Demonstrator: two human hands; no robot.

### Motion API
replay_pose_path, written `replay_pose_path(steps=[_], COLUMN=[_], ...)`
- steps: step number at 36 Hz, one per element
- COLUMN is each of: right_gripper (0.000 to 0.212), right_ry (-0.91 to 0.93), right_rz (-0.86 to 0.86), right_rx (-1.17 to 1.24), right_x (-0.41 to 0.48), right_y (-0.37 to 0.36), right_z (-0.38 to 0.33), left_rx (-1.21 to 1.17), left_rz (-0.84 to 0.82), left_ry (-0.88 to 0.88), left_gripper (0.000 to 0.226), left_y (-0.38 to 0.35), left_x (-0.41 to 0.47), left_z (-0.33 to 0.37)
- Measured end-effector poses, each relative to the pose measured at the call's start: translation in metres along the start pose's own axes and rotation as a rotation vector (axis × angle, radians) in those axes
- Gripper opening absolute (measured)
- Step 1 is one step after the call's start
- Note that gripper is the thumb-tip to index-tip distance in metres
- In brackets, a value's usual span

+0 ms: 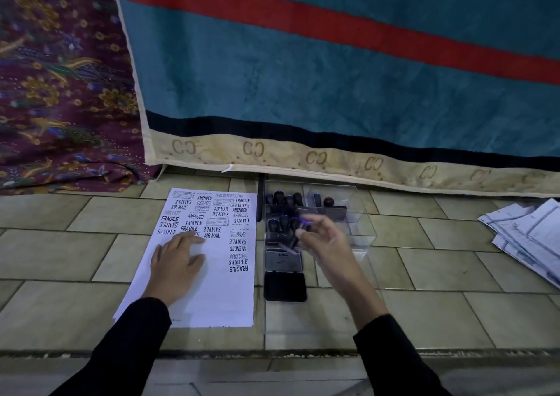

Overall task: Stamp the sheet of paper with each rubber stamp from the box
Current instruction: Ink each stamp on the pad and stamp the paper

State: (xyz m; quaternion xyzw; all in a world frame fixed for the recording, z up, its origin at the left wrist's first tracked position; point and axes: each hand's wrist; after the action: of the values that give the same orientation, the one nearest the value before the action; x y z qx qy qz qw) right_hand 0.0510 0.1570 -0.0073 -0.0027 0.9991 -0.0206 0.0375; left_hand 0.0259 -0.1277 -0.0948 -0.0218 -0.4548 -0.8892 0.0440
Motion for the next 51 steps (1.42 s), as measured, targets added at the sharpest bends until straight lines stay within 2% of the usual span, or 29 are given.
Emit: replay_pose_path(steps=[3, 9, 14, 19, 22, 24, 28, 34, 47, 51], right_gripper=[0.024, 0.028, 0.025, 0.025, 0.026, 0.025, 0.021, 0.018, 0.01, 0.012], right_ry=[0.052, 0.201, 0.341, 0.477, 0.494, 0.523, 0.561, 0.573, 0.562, 0.552], right_rz=[0.071, 0.039, 0.025, 0.019, 0.033, 0.048, 0.069, 0.123, 0.183, 0.175], right_rx=[-0.096, -0.405, -0.643, -0.736, -0.762, -0.763, -0.799, -0.83, -0.861, -0.872], right_x=[-0.006, -0.016, -0.028, -0.034, -0.038, -0.039, -0.039, -0.039, -0.039, -0.039], right_y=[-0.009, -0.014, -0.014, -0.015, -0.017, -0.019, -0.02, -0.021, -0.03, -0.029], right_z=[0.009, 0.022, 0.029, 0.039, 0.041, 0.042, 0.043, 0.042, 0.049, 0.048], left_rx=[0.054, 0.098, 0.155, 0.226, 0.141, 0.084, 0.095, 0.082, 0.034, 0.032], left_rz=[-0.038, -0.037, 0.011, 0.116, 0.122, 0.039, -0.121, -0.14, -0.131, -0.137], left_ry=[-0.037, -0.117, -0.117, -0.156, -0.249, -0.311, -0.423, -0.453, -0.42, -0.422], left_gripper=[0.036, 0.043, 0.045, 0.041, 0.048, 0.063, 0.078, 0.096, 0.09, 0.098], left_y=[0.0, -0.004, -0.004, -0.004, -0.004, -0.004, -0.016, -0.035, -0.044, -0.043], left_x=[-0.001, -0.011, -0.012, -0.015, -0.021, -0.028, -0.04, -0.044, -0.047, -0.046], left_z=[0.001, -0.001, 0.004, 0.013, 0.027, 0.042, 0.068, 0.075, 0.067, 0.068])
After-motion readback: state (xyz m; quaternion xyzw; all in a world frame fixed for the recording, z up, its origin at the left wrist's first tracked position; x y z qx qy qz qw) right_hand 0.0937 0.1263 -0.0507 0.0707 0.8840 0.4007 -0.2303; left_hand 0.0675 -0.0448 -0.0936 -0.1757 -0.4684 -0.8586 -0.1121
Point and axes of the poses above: each hand's wrist, its own x-axis towards the middle knuckle, its own y-axis out of the back of the hand, z = x × y
